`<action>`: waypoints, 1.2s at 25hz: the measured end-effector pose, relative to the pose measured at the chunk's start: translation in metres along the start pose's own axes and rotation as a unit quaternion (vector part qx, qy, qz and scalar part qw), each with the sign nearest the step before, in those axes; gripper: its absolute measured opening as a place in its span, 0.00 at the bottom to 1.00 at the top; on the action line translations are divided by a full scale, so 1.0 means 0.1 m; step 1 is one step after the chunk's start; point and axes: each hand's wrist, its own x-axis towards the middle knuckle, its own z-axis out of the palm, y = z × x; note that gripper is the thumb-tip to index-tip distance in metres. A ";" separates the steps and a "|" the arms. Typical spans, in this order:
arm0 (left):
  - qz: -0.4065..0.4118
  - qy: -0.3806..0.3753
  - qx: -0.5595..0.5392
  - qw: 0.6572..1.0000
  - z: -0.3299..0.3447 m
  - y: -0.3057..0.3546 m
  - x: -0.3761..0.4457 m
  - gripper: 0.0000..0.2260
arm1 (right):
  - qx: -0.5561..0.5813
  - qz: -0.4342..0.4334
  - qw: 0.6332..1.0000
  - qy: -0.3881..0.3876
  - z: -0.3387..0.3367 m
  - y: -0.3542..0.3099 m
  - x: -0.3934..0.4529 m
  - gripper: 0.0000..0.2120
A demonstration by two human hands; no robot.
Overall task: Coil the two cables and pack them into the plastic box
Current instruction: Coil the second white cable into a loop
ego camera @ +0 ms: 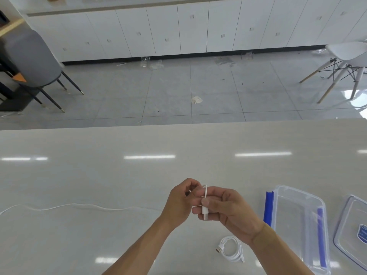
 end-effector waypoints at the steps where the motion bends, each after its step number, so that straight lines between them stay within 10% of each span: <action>1: -0.001 -0.007 -0.005 1.000 0.03 0.00 -0.04 0.05 | 0.003 -0.007 1.000 0.010 0.00 -0.01 0.02 0.13; 11: 0.011 -0.019 0.180 0.983 0.18 0.06 -0.42 0.07 | 0.062 -0.136 0.978 0.144 -0.08 -0.02 0.13 0.11; 15: 0.024 -0.028 0.302 0.953 -0.07 0.31 -0.47 0.08 | -0.323 -0.124 0.925 0.158 -0.13 -0.04 0.07 0.11; 20: 0.088 -0.072 0.383 0.917 -0.48 0.70 -0.40 0.09 | -0.516 -0.026 0.855 -0.047 -0.12 -0.22 -0.02 0.10; 30: 0.101 -0.083 0.082 0.988 -0.59 0.83 -0.13 0.09 | -0.192 -0.011 0.960 -0.204 0.06 -0.38 -0.14 0.10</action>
